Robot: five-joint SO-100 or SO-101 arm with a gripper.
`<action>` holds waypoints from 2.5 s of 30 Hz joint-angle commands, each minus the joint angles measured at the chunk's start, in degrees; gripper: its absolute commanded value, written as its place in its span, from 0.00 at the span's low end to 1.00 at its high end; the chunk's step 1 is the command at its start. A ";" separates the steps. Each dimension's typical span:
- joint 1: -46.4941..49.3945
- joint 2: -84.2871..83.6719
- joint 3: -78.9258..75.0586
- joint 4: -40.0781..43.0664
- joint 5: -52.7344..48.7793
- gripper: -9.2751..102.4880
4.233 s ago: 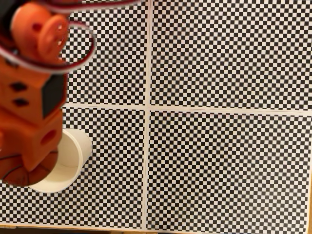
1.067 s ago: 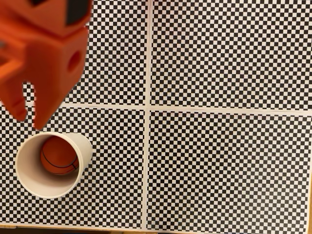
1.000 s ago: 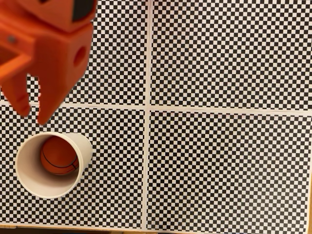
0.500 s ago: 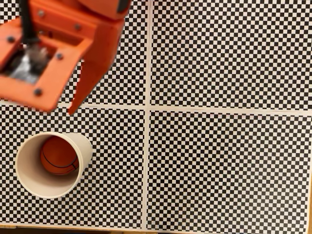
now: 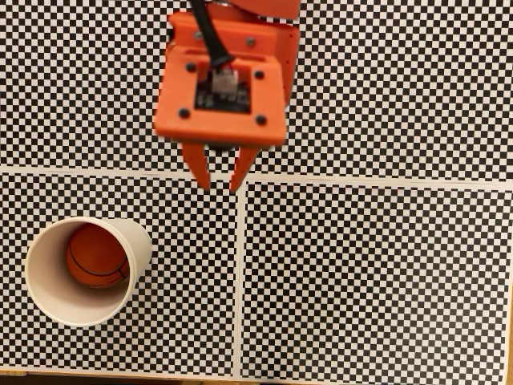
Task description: Grasp basketball and place into cup.
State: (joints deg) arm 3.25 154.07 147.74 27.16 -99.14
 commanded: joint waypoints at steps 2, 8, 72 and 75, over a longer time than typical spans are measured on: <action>-1.49 9.40 8.35 -1.49 -0.09 0.08; -1.85 26.02 19.69 -0.88 -1.14 0.08; -0.18 34.37 34.10 44.47 3.34 0.08; -0.35 34.37 34.10 44.47 3.60 0.08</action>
State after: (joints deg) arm 3.08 188.44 179.82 71.37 -95.62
